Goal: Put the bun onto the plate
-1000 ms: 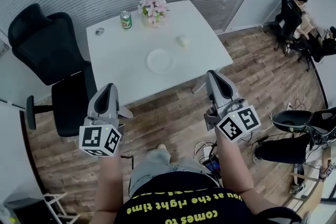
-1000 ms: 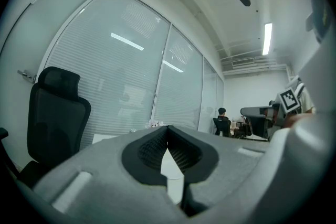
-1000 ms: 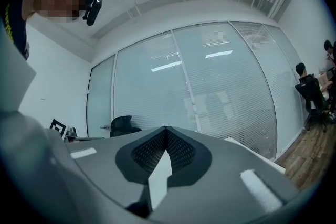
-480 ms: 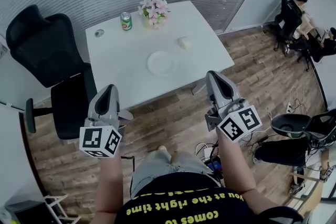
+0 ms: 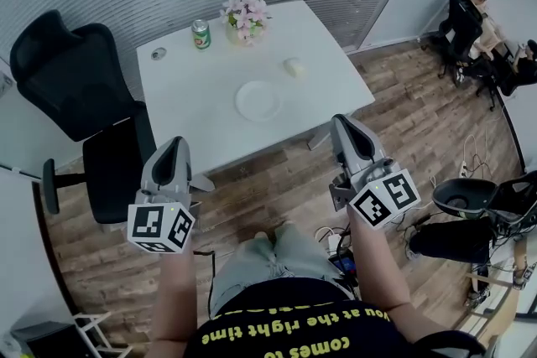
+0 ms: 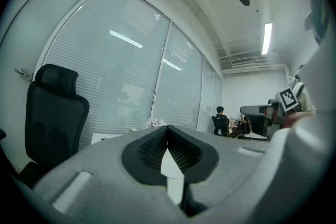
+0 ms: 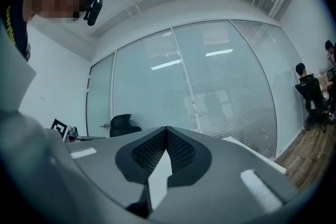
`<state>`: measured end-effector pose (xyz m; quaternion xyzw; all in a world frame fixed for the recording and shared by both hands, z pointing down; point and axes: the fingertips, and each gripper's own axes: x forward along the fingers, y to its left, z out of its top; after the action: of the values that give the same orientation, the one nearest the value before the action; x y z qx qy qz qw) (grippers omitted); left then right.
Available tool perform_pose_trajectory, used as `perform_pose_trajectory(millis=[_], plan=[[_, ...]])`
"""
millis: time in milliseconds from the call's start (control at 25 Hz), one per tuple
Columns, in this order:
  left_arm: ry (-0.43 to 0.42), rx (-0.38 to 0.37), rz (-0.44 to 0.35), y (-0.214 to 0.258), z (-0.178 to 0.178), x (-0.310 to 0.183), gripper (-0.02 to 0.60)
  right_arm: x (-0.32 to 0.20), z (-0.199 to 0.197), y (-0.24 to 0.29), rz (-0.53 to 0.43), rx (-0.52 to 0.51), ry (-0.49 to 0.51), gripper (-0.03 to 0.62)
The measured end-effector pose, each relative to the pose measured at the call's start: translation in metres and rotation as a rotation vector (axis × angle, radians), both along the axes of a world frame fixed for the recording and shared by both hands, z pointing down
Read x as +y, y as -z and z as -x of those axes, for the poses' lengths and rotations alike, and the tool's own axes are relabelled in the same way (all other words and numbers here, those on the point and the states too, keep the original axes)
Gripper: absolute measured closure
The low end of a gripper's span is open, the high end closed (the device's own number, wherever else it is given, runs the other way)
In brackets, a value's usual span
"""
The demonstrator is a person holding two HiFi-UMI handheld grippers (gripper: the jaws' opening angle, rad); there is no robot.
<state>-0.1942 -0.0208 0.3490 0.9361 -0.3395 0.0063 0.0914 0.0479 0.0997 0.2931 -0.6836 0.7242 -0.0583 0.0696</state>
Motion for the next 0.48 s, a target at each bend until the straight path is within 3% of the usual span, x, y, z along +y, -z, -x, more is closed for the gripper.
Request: perform_pose_trajectory(millis=[480], plan=[[0.003,0.002,0.000,-0.0026,-0.0046,0.0062,0.580,0.0055,-0.0064,0.0006,-0.011,-0.004,-0.002,0.588]])
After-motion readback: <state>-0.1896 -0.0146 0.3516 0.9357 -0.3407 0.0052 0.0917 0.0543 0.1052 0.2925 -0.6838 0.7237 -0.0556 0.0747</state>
